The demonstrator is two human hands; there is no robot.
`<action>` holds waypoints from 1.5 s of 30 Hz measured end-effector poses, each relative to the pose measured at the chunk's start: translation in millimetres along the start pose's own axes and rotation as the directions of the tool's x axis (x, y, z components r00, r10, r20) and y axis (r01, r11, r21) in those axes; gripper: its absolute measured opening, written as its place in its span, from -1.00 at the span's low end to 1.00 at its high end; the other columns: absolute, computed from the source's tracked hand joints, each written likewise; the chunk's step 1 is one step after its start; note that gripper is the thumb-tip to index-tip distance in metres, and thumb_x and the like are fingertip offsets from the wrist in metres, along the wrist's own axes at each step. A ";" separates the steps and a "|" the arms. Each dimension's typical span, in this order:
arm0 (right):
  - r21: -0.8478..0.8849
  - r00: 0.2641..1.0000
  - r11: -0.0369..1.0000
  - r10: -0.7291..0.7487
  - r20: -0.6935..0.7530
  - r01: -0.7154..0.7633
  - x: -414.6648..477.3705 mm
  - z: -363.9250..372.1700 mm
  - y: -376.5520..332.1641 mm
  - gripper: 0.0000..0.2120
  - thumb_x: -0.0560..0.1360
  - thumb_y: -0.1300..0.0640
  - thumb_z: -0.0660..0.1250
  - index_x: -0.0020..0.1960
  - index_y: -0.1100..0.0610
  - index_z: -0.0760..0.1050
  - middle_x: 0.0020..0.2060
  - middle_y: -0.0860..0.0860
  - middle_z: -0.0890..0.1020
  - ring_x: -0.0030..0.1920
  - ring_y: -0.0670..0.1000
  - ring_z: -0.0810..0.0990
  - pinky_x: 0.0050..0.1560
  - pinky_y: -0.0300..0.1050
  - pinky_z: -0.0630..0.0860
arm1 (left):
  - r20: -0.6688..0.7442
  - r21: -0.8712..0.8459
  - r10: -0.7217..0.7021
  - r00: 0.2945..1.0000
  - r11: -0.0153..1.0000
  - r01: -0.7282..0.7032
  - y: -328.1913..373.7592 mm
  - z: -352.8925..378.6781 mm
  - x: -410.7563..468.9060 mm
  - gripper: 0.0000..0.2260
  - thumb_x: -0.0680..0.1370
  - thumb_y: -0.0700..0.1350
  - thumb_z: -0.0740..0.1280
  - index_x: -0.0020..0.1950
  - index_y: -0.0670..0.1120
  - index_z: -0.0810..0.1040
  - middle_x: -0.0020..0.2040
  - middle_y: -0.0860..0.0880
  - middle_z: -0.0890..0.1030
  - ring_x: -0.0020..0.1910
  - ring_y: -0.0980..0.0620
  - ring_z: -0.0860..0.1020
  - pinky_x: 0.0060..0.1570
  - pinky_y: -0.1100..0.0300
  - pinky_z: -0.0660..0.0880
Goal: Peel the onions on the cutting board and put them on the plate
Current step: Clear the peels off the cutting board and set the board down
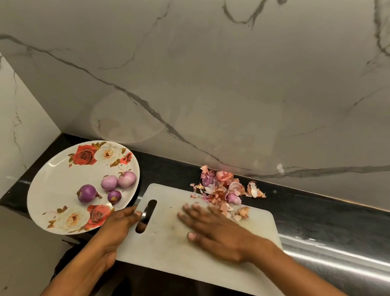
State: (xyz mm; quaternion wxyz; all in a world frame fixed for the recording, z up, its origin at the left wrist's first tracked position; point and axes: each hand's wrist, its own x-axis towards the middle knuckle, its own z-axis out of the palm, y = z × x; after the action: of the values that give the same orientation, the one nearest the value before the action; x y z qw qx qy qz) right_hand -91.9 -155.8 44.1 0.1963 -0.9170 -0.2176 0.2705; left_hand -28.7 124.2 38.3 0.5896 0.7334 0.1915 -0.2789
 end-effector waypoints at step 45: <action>0.054 0.990 0.993 0.111 -0.090 -0.106 31.2 -5.2 -15.6 -0.38 0.69 -0.35 -0.17 0.68 -0.19 -0.20 0.68 -0.14 -0.15 0.67 -0.10 -0.20 0.68 0.11 -0.14 | 0.012 0.041 0.062 0.998 0.997 -0.062 18.3 -26.5 -37.4 -0.80 0.70 -0.17 0.30 0.05 -0.09 0.74 -0.12 -0.29 0.72 -0.17 -0.23 0.66 -0.11 -0.02 0.62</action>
State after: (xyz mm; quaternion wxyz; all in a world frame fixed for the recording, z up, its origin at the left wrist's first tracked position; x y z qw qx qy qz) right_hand -69.8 -128.4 42.7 0.2138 -0.9340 -0.1513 0.2431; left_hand -41.5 147.4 79.8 0.5838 0.7495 0.1596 -0.2684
